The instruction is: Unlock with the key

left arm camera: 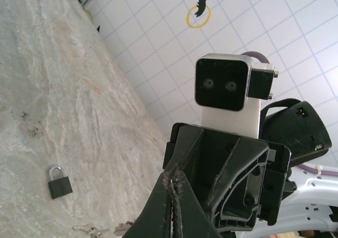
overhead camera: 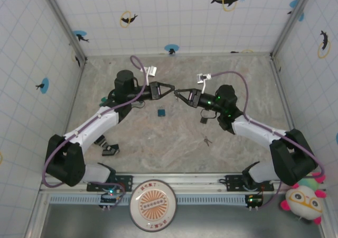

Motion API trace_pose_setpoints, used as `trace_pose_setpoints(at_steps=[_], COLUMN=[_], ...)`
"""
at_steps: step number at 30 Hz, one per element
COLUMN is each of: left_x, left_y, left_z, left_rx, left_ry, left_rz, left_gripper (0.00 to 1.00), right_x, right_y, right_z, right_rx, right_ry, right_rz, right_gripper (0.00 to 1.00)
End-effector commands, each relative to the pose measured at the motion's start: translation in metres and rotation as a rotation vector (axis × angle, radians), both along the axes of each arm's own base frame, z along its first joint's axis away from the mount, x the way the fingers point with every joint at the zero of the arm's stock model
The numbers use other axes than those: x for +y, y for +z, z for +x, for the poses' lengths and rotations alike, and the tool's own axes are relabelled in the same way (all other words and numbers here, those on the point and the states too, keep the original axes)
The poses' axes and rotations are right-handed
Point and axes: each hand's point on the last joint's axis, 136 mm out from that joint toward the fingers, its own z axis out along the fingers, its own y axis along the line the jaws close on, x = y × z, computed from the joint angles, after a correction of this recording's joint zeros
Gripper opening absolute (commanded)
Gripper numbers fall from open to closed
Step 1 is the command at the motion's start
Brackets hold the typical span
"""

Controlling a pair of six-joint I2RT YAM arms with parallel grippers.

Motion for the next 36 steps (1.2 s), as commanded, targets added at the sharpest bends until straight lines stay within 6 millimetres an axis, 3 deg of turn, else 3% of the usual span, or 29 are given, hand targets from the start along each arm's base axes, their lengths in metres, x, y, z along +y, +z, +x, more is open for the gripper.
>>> trace_pose_setpoints(at_steps=[1,9,12,15,18,22,26,36], left_x=[0.001,0.002,0.002,0.003,0.006,0.025,0.033,0.048], left_y=[0.007,0.009,0.007,0.003,-0.002,-0.014,-0.039,-0.131], left_z=[-0.001,-0.002,-0.001,0.002,0.009,0.029,0.041,0.062], left_rx=[-0.024,-0.026,-0.022,-0.011,-0.002,0.023,0.075,0.291], left_ry=[0.006,0.012,0.016,0.037,0.087,0.187,0.26,0.368], left_rz=[-0.019,-0.022,-0.02,-0.006,0.03,0.079,0.167,0.428], left_gripper=[0.0,0.0,0.0,0.12,0.35,0.43,0.48,0.64], right_x=[0.0,-0.003,-0.006,-0.012,-0.021,-0.034,-0.048,-0.073], right_y=[0.012,0.011,0.005,0.002,-0.007,-0.018,-0.032,-0.052], right_z=[-0.005,-0.001,0.004,0.008,0.01,0.011,0.013,0.015], right_rx=[-0.045,-0.04,-0.033,-0.043,-0.044,-0.05,-0.036,-0.024], right_ry=[0.015,0.002,-0.024,-0.051,-0.083,-0.129,-0.183,-0.293], right_rz=[0.031,0.024,-0.002,-0.039,-0.109,-0.186,-0.26,-0.346], right_gripper=[0.25,0.0,0.0,0.0,0.0,0.0,0.0,0.0])
